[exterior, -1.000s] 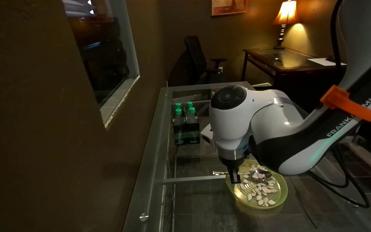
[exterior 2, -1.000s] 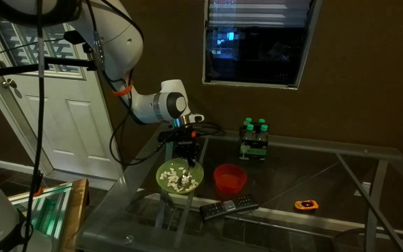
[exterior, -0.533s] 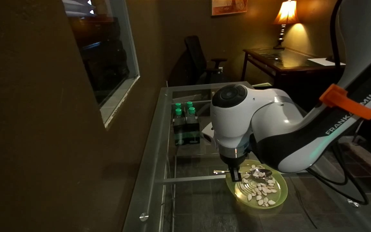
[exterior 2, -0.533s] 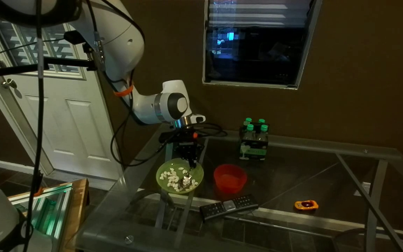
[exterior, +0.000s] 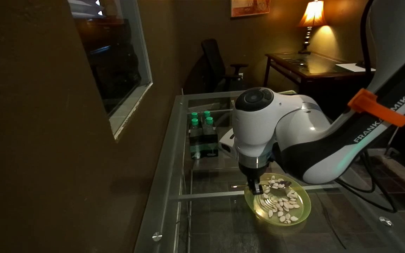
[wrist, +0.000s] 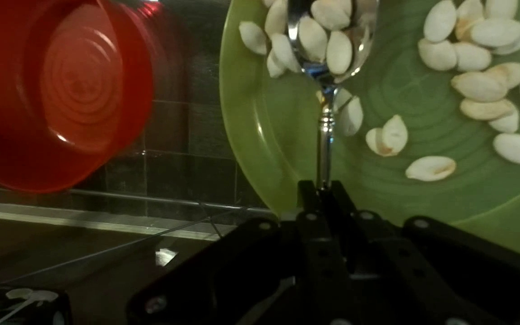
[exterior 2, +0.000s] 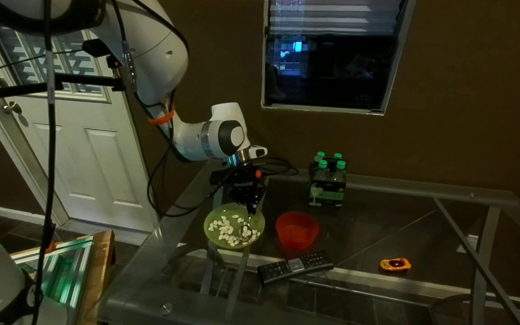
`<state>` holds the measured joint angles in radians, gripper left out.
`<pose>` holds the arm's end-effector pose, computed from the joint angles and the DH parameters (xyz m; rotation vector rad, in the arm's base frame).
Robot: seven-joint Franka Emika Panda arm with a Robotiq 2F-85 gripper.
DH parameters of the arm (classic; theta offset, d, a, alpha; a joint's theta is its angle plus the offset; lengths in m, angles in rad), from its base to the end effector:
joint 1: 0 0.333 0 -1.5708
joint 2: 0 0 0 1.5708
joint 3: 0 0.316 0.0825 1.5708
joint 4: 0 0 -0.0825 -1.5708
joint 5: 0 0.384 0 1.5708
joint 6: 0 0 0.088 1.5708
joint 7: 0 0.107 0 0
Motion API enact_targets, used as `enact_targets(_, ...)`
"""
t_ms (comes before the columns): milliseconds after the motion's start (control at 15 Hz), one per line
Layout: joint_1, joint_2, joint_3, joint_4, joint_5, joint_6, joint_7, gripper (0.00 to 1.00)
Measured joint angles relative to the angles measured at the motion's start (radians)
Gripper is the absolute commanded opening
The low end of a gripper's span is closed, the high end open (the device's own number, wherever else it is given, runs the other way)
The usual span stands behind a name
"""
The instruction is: Pick up the spoon and scoop some of the contents from the green plate and pour them in the red bowl
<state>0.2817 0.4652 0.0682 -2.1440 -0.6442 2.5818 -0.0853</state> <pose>0.5257 0.2039 0.1792 2.5047 1.3399 0.0313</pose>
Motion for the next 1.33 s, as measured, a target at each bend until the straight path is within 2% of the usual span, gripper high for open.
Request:
enact_targets(267,-0.032,-0.032,0.021,-0.014,0.007,-0.001,-0.068,0.02)
enact_targets(667,-0.041,-0.100,0.035,-0.058,0.007,-0.009,-0.089,0.02)
enact_targets(1333,-0.040,-0.085,0.067,-0.068,0.007,-0.032,-0.096,0.02)
